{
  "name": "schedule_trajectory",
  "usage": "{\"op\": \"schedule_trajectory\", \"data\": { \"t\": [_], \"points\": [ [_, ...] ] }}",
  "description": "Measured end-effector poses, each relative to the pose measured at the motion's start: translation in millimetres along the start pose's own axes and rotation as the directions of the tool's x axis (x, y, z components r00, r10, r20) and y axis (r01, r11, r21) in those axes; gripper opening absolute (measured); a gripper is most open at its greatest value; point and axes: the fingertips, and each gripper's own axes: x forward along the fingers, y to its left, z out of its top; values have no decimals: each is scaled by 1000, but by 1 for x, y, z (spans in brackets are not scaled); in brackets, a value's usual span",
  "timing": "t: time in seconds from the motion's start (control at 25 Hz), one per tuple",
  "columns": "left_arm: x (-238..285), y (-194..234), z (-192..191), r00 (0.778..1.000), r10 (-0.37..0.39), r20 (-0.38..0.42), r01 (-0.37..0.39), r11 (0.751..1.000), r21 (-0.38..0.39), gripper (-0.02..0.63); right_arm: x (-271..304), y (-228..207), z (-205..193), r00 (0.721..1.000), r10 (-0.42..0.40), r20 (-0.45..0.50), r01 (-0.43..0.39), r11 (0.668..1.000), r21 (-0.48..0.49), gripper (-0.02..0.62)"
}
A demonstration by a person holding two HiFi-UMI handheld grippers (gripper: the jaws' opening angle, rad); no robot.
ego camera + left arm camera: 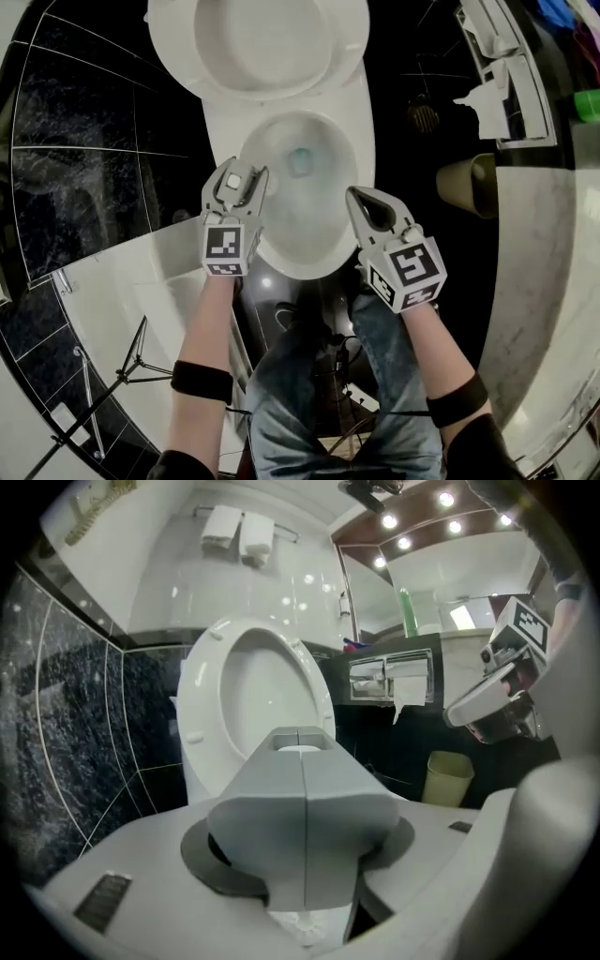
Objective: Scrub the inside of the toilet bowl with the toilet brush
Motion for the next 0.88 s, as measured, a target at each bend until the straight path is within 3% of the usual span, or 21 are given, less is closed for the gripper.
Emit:
{"op": "schedule_trajectory", "data": {
  "t": [0.36,0.52,0.68,0.88],
  "points": [
    [-39,-54,-9,999,-30,-26,26,992,-121,244,-26,2,-3,1000,-11,-20,11,999,32,6],
    [-34,-85,-7,998,-49,-27,46,991,-125,244,-43,-13,-3,999,-34,-15,35,998,48,6],
    [-17,-114,8,998,-60,-10,57,978,-203,244,-58,-34,-3,998,-66,2,66,996,57,6],
    [15,-147,22,996,-92,12,93,982,-166,244,-71,-54,-4,996,-92,4,91,992,91,6]
  ]
}}
